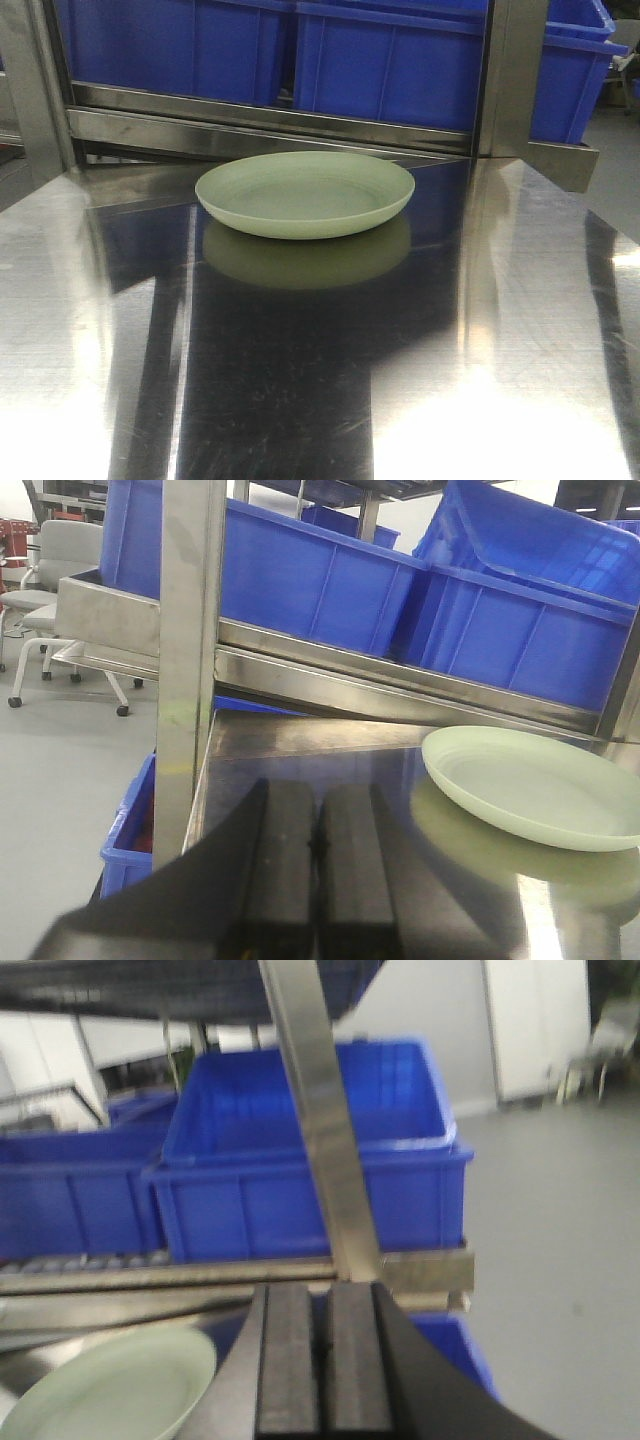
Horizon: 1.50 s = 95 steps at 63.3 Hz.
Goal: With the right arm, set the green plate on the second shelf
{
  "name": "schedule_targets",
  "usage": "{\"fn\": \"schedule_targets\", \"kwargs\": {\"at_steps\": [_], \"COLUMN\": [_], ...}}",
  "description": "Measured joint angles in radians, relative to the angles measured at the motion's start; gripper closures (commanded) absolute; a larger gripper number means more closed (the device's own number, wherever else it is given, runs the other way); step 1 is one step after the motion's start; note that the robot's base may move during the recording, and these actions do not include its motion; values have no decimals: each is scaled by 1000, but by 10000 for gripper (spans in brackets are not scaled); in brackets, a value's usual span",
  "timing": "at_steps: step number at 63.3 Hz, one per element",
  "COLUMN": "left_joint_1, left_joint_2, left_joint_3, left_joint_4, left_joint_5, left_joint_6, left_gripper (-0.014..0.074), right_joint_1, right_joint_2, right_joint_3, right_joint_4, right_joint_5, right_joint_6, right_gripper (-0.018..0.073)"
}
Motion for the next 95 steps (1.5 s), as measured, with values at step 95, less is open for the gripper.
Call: {"fn": "schedule_targets", "kwargs": {"at_steps": [95], "left_joint_1": [0], "left_joint_2": [0], "left_joint_3": [0], "left_joint_4": [0], "left_joint_5": [0], "left_joint_6": [0], "left_gripper": [466], "right_joint_1": [269], "right_joint_2": [1938], "right_joint_3": [-1480], "right_joint_4": [106], "right_joint_5": [693], "right_joint_6": [-143], "right_gripper": [172]}}
